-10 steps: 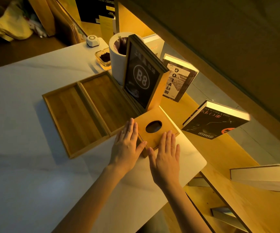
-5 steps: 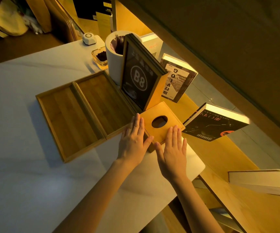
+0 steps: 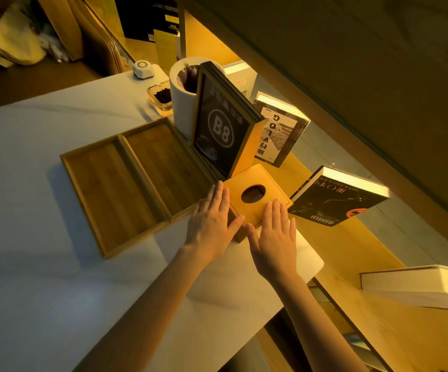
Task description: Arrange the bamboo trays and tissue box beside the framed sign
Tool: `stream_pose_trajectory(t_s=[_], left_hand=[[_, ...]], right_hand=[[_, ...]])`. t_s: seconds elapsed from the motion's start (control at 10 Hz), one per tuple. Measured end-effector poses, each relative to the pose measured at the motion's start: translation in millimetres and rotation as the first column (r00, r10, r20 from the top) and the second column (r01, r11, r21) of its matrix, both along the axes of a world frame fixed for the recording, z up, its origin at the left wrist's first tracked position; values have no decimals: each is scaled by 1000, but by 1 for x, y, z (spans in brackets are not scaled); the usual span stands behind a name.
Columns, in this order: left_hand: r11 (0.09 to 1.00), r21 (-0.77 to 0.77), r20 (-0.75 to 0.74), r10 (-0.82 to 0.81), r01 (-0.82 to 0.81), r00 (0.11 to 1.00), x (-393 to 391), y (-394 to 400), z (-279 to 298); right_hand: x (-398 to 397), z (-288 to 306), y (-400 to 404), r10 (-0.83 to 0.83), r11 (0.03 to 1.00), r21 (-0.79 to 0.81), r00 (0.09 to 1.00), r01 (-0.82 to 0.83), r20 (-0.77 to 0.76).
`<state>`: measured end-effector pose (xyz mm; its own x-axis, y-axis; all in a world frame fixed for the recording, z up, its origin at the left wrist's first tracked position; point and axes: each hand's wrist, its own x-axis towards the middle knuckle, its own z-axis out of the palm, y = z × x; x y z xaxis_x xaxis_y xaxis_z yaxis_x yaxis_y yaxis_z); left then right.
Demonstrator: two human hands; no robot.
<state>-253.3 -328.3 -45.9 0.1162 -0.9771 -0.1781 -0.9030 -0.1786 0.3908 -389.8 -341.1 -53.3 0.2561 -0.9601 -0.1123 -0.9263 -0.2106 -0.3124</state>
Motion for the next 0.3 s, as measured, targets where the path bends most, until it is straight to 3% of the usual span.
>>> stream_pose_trajectory(t_s=[0.1, 0.3], left_hand=[[1000, -10, -26, 29, -29, 999, 7, 3, 12], [973, -151, -211, 140, -174, 967, 39, 37, 47]], right_hand=[[12, 22, 1, 54, 997, -48, 999, -54, 1], [59, 64, 16, 311, 950, -74, 910, -302, 274]])
